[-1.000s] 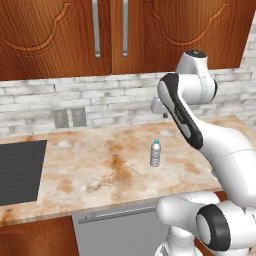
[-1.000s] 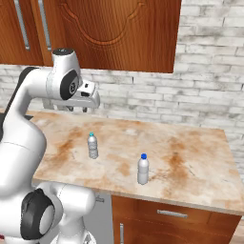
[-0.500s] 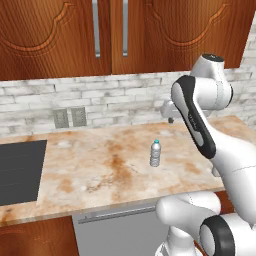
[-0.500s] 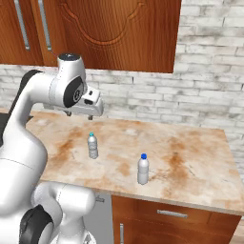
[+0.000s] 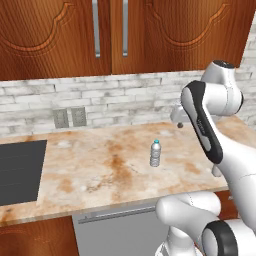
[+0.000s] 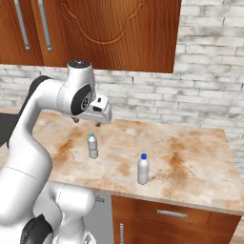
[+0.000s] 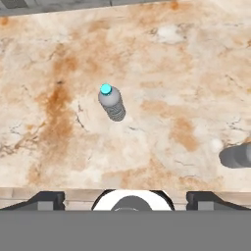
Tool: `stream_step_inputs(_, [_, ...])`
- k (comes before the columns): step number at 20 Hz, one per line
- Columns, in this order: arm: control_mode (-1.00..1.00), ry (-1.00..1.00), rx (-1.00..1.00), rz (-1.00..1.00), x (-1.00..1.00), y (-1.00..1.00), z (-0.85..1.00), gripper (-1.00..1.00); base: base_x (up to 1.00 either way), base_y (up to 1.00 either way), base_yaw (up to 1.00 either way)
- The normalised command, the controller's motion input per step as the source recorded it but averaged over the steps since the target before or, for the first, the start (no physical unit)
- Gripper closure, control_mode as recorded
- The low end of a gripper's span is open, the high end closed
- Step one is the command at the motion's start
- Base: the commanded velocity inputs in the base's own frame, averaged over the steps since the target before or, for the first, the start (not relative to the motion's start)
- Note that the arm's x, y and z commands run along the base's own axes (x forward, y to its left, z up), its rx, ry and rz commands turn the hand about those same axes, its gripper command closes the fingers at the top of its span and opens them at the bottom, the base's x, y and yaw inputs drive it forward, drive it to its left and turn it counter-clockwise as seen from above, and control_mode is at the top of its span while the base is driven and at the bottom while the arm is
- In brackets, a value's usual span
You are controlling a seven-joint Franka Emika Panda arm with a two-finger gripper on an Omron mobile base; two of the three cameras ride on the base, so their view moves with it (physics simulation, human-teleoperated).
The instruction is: Move the drinks to the dining counter.
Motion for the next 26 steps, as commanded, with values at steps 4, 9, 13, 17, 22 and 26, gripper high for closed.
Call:
stream_step_inputs(4, [-1.00, 0.05, 0.02, 0.00, -0.14, -0.49, -0.18, -1.00, 0.00, 0.00, 0.00])
stream_step_inputs(9, [-1.00, 0.05, 0.07, 0.00, -0.04, -0.48, -0.14, -1.00, 0.00, 0.00, 0.00])
stream_step_inputs(13, [-1.00, 0.00, 0.06, 0.00, 0.00, -0.47, -0.19, -1.00, 0.00, 0.00, 0.00])
stream_step_inputs(17, [-1.00, 0.00, 0.02, 0.00, -0.09, -0.48, -0.27, -1.00, 0.00, 0.00, 0.00])
stream_step_inputs(22, [-1.00, 0.00, -0.12, 0.00, -0.03, -0.39, -0.42, -1.00, 0.00, 0.00, 0.00])
stream_step_inputs(26, [-1.00, 0.00, -0.19, 0.00, 0.00, -0.23, -0.23, -1.00, 0.00, 0.00, 0.00])
